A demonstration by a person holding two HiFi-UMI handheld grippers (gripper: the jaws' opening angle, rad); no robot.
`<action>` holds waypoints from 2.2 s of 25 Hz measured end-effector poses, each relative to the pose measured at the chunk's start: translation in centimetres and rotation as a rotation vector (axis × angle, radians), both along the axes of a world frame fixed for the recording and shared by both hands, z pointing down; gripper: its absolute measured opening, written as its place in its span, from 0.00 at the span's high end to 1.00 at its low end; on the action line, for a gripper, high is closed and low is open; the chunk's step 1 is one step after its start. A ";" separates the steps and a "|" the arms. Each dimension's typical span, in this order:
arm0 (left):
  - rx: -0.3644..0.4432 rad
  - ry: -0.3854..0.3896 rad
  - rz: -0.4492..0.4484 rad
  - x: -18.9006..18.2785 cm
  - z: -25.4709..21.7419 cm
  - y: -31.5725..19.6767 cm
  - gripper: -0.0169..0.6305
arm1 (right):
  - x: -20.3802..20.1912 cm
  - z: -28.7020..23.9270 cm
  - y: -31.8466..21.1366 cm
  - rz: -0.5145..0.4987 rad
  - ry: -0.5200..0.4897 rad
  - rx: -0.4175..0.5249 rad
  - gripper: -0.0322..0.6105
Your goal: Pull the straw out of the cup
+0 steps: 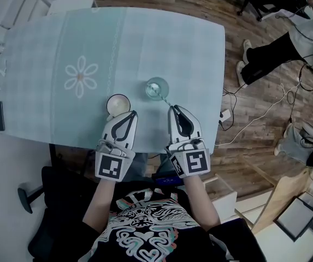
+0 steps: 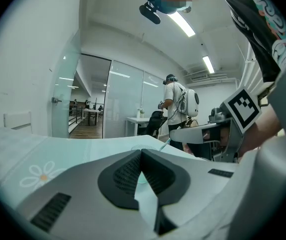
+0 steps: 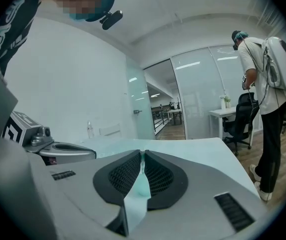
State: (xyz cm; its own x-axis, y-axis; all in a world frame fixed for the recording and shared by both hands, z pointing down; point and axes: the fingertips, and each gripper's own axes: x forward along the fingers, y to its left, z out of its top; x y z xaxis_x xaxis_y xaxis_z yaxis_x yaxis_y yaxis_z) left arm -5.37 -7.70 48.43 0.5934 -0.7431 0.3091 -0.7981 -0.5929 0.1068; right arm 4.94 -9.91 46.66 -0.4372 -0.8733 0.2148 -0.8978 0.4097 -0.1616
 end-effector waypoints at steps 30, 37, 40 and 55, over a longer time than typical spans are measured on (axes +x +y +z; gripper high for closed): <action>0.042 0.004 -0.008 -1.3 -0.8 0.2 0.98 | 0.9 -0.1 0.8 0.051 -0.013 0.005 0.89; 0.055 0.004 -0.002 -1.4 -1.4 0.0 0.98 | 1.0 -0.6 1.1 0.065 -0.021 0.007 0.89; 0.053 0.009 -0.006 -1.6 -1.5 0.0 0.98 | 1.0 -0.7 1.3 0.070 -0.024 0.007 0.89; 0.090 0.000 -0.015 -1.6 -2.6 -0.5 0.98 | 1.5 -1.5 2.1 0.072 -0.028 0.023 0.89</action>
